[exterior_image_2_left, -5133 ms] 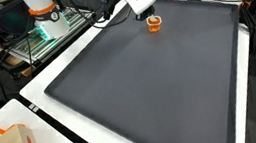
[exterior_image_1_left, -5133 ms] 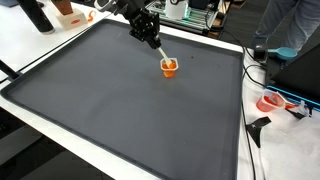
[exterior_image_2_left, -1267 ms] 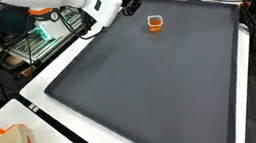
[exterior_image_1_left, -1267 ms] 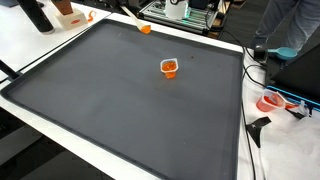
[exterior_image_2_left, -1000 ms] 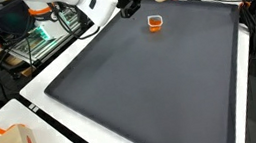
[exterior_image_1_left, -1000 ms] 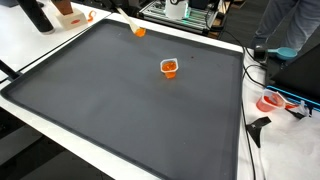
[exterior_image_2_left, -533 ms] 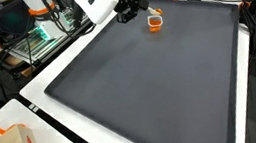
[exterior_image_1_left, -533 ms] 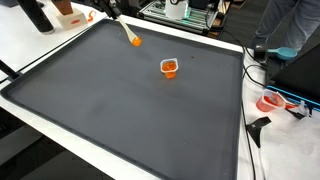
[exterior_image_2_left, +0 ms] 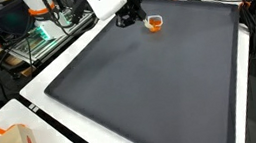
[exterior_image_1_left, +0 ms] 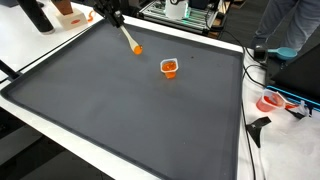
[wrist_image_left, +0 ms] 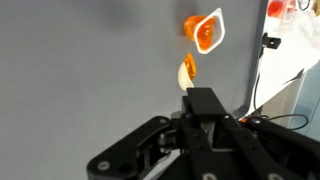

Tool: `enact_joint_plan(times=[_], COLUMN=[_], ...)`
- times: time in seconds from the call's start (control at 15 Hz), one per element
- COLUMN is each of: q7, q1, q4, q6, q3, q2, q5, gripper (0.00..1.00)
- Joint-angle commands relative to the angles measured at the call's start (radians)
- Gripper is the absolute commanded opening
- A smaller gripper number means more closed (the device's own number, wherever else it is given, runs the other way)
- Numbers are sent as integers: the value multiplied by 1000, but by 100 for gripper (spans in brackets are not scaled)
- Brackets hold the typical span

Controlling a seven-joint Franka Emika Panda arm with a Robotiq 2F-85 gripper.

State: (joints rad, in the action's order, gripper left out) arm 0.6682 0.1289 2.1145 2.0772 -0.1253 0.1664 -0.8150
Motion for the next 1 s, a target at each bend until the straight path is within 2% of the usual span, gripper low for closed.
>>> enact_joint_plan(times=[0.0, 0.47, 0.93], q7=[-113, -266, -323], q1=[-20, -34, -45], q4=[22, 21, 15], q6=[72, 135, 141], q3=[18, 57, 91], q2=[-5, -3, -22], q5=[124, 331, 409], gripper=[3, 3, 3])
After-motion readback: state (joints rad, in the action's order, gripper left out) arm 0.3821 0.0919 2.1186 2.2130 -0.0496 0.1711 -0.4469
